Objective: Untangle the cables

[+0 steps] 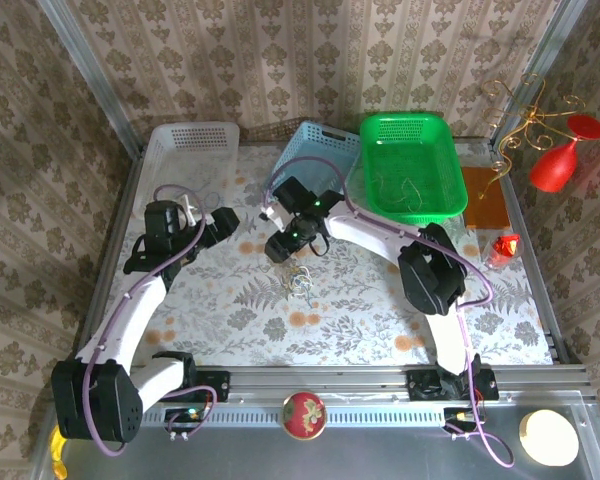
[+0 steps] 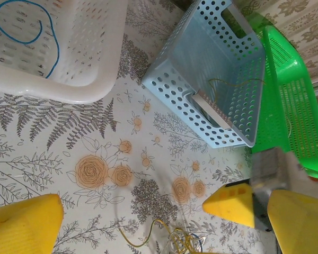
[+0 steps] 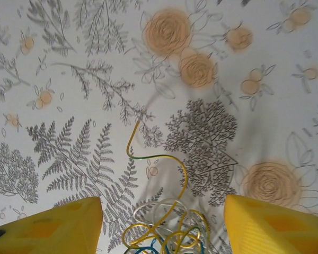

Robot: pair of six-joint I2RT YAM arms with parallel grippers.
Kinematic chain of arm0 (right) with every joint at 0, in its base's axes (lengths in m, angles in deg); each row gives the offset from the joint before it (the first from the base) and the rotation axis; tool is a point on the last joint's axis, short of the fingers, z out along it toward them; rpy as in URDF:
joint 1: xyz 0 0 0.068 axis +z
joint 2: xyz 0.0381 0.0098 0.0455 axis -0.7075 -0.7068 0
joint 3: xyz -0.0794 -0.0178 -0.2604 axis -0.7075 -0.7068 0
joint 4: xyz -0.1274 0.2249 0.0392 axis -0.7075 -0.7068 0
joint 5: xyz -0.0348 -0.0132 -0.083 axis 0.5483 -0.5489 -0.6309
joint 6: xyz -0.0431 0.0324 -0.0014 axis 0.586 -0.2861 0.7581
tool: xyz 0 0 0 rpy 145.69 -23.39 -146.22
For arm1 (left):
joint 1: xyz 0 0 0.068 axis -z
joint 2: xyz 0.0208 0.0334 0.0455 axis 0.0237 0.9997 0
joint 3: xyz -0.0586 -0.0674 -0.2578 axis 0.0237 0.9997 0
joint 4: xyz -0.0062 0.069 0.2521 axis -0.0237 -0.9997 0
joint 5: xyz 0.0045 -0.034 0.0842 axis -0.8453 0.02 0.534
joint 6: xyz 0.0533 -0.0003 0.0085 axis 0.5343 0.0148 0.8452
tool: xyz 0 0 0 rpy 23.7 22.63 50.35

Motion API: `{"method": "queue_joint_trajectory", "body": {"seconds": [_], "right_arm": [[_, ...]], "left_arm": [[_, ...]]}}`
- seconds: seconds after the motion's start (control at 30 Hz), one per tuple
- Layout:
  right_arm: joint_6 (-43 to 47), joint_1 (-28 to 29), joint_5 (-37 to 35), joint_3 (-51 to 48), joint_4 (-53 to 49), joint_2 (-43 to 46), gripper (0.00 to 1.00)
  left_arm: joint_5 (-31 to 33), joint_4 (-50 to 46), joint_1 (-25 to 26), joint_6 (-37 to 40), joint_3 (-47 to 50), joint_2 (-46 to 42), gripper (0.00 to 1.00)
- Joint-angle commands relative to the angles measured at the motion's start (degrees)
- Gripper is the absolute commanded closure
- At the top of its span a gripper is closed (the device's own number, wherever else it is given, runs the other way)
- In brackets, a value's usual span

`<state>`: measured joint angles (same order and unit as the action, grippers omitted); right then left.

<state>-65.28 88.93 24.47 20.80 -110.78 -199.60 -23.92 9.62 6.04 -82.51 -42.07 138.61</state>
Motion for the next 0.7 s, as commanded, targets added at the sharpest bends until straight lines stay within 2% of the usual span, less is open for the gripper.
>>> {"method": "queue_joint_trajectory", "body": {"seconds": [0.0, 0.67], "right_arm": [[2.9, 0.7, -2.4, -0.9, -2.1, -1.8, 0.35], [7.5, 4.1, -10.4, 3.4, -1.8, -9.4, 0.33]], "left_arm": [[-1.0, 0.9, -0.4, -0.8, -1.5, 0.0, 0.00], [-1.6, 1.0, -2.1, -1.1, -1.1, -0.8, 0.00]]}}
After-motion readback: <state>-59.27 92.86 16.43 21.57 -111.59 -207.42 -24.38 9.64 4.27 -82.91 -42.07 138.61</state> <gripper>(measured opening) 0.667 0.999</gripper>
